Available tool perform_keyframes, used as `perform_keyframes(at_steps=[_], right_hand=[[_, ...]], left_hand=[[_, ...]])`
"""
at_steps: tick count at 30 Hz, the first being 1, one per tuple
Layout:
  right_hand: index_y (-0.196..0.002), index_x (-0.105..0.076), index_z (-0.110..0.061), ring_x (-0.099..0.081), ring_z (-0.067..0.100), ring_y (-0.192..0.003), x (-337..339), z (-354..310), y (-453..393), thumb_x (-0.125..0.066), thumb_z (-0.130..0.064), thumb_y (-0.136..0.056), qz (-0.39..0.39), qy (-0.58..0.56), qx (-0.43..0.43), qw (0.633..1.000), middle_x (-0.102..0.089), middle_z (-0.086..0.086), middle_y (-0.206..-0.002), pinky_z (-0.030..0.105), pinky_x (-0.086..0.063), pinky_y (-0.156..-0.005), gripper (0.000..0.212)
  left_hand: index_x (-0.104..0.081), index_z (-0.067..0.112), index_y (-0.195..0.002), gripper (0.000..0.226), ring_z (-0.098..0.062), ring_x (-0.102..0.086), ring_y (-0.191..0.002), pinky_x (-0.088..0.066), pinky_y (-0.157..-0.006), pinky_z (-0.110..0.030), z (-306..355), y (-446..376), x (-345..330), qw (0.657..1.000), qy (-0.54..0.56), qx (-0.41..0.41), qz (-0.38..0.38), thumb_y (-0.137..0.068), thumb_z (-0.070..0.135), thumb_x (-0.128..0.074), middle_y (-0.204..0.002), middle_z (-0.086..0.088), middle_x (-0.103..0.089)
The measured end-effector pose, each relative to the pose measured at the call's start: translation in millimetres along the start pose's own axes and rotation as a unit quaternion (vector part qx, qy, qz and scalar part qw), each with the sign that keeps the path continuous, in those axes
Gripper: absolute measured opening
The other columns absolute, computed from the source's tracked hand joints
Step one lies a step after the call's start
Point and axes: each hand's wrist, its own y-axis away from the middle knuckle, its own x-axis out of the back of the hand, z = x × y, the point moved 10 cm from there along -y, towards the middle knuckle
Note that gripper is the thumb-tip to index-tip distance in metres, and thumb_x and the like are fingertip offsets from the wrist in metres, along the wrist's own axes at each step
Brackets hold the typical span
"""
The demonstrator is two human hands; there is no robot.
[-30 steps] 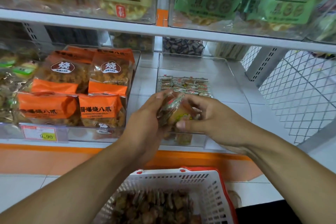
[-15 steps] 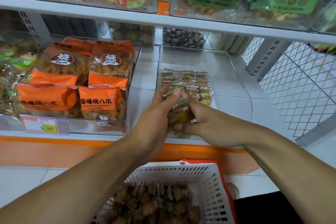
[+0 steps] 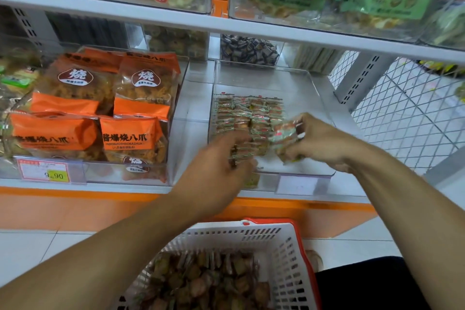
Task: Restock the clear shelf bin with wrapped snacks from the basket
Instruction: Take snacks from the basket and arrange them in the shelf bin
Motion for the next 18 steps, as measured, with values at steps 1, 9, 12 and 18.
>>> perform_keyframes(at_steps=[1,9,12,18], right_hand=[[-0.106,-0.065,-0.012,-0.068,0.019,-0.077,-7.8,8.8,-3.9,-0.074,0.012,-0.066,-0.018,0.043,-0.010,0.999,-0.074,0.014,-0.095,0.034,-0.055,-0.067,0.047],[-0.101,-0.059,-0.022,-0.066,0.014,-0.083,-33.4,45.9,-38.0,-0.082,-0.002,-0.068,-0.041,0.119,-0.065,0.990,-0.069,-0.001,-0.095,0.024,-0.052,-0.063,0.045],[-0.108,-0.056,-0.014,-0.064,0.022,-0.082,-33.6,46.7,-43.0,-0.080,0.005,-0.063,-0.023,0.116,-0.064,0.991,-0.068,0.010,-0.101,0.027,-0.048,-0.063,0.054],[-0.117,-0.035,-0.014,-0.059,0.018,-0.092,-35.8,49.4,-48.5,-0.080,0.009,-0.064,-0.015,0.111,-0.079,0.991,-0.059,0.002,-0.099,0.028,-0.048,-0.064,0.074]], left_hand=[[-0.050,0.037,-0.139,0.046,0.007,-0.057,-0.096,-0.048,-0.081,-0.015,1.9,1.8,-6.4,0.997,-0.065,-0.026,-0.022,-0.095,0.040,-0.063,-0.138,0.016,-0.055],[-0.037,0.036,-0.148,0.061,-0.012,-0.037,-0.135,-0.035,-0.112,-0.030,-6.4,9.2,-34.9,0.959,-0.254,-0.068,-0.104,-0.093,0.045,-0.061,-0.147,0.011,-0.044],[-0.032,0.036,-0.152,0.064,-0.015,-0.035,-0.138,-0.031,-0.115,-0.031,-7.7,11.0,-38.0,0.947,-0.289,-0.071,-0.123,-0.094,0.046,-0.059,-0.150,0.009,-0.043],[-0.031,0.035,-0.152,0.068,-0.014,-0.032,-0.141,-0.030,-0.115,-0.031,-11.4,10.1,-40.0,0.946,-0.285,-0.078,-0.129,-0.093,0.048,-0.060,-0.152,0.009,-0.041]])
